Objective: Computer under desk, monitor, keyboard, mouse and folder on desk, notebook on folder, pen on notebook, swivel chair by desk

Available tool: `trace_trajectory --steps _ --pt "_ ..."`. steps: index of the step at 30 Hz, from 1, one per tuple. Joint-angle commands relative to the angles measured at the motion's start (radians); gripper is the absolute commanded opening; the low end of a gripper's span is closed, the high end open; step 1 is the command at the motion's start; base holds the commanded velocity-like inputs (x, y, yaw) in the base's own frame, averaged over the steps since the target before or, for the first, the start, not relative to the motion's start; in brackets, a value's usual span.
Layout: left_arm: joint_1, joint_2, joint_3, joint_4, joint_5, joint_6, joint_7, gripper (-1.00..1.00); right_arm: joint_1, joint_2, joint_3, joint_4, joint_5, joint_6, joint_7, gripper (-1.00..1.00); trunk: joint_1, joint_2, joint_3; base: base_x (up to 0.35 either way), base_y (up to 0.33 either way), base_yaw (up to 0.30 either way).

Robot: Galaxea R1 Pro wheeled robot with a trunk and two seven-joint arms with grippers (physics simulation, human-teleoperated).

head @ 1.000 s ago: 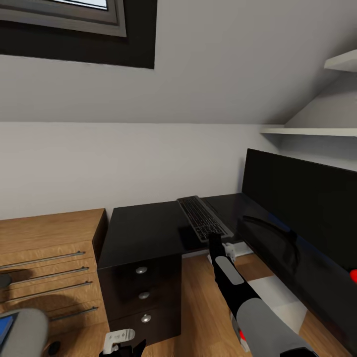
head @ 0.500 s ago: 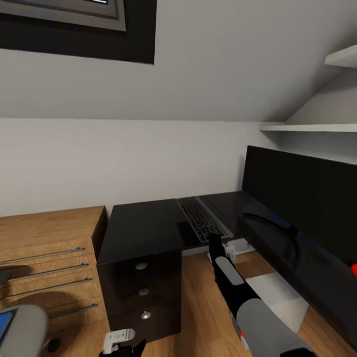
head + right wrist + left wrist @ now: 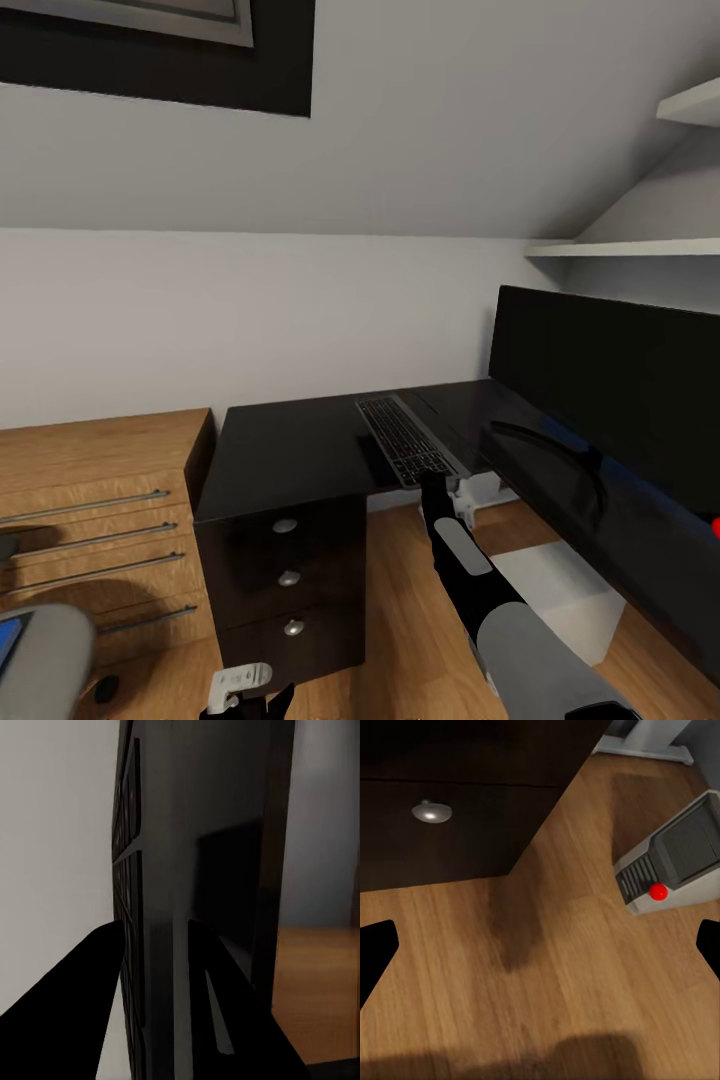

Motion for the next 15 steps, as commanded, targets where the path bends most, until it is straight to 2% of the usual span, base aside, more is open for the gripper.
trace_trajectory --steps 1,6,15 --pt "0.0 0.001 0.0 -0.002 0.007 0.004 0.001 1.0 -0.001 0.0 0.003 -0.001 -0.003 -0.006 -0.005 -1.0 0.004 -0.008 -0.004 0.0 0.0 0.0" --pt "0.0 0.001 0.0 -0.002 0.007 0.004 0.002 1.0 -0.001 0.0 0.003 -0.001 -0.003 -0.005 -0.005 -1.0 0.023 -0.043 -0.02 0.0 0.0 0.0" --pt "0.0 0.001 0.0 -0.003 0.007 0.004 0.001 1.0 -0.001 0.0 0.003 -0.001 -0.003 -0.005 -0.005 -1.0 0.023 -0.043 -0.02 0.0 0.0 0.0"
